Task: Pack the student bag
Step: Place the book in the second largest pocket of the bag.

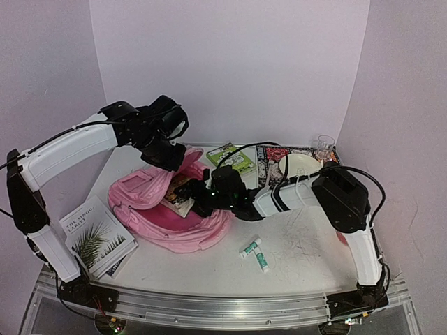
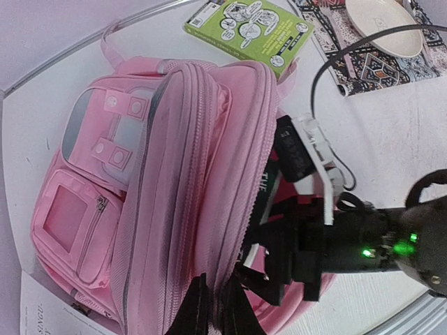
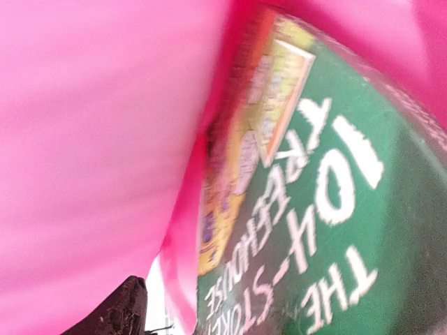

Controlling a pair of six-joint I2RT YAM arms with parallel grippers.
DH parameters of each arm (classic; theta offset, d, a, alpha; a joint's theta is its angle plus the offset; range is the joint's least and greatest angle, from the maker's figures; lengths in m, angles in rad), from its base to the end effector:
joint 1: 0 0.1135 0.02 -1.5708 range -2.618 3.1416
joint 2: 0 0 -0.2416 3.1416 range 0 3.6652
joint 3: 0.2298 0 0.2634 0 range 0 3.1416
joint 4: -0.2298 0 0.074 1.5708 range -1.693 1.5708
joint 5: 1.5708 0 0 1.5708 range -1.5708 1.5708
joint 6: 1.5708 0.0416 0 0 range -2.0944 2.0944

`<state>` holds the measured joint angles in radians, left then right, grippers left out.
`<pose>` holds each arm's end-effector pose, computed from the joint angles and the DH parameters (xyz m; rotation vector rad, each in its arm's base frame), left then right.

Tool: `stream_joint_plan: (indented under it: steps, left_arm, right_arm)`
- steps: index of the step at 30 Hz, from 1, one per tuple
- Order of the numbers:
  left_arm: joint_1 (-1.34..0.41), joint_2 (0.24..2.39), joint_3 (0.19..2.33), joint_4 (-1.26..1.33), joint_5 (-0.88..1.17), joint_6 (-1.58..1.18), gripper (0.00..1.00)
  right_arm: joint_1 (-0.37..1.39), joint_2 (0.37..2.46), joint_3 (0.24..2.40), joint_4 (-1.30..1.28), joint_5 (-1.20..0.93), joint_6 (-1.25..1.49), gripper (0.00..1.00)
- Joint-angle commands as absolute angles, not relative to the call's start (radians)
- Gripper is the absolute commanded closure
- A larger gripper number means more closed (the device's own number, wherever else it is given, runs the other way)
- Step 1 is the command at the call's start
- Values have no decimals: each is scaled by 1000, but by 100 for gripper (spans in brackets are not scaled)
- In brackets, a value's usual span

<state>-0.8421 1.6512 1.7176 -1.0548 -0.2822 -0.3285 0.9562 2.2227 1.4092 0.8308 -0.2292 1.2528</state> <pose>0.2444 -0.2564 0.3360 0.5327 2.4483 -0.1181 0.2811 0.4147 0.1624 0.0606 1.9110 1.8241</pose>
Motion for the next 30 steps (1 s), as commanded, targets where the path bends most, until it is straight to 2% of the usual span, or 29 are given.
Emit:
stream_joint_plan:
  steps: [1, 11, 17, 22, 30]
  left_arm:
    - [-815, 1606, 1732, -988, -347, -315, 100]
    - [-815, 1602, 1768, -942, -127, -342, 100]
    - [-815, 1583, 1773, -901, 23, -364, 100]
    - [-815, 1571, 1769, -885, 86, -364, 100]
    - [-812, 1548, 1730, -885, -95, -360, 100]
  right_arm:
    - [957, 2127, 1400, 816, -262, 1189, 34]
    - [958, 2280, 1575, 791, -258, 1259, 69]
    - [959, 2355, 1666, 812, -242, 1261, 79]
    - [958, 2425, 1760, 823, -249, 1275, 78]
    - [959, 2342, 1661, 674, -202, 1271, 41]
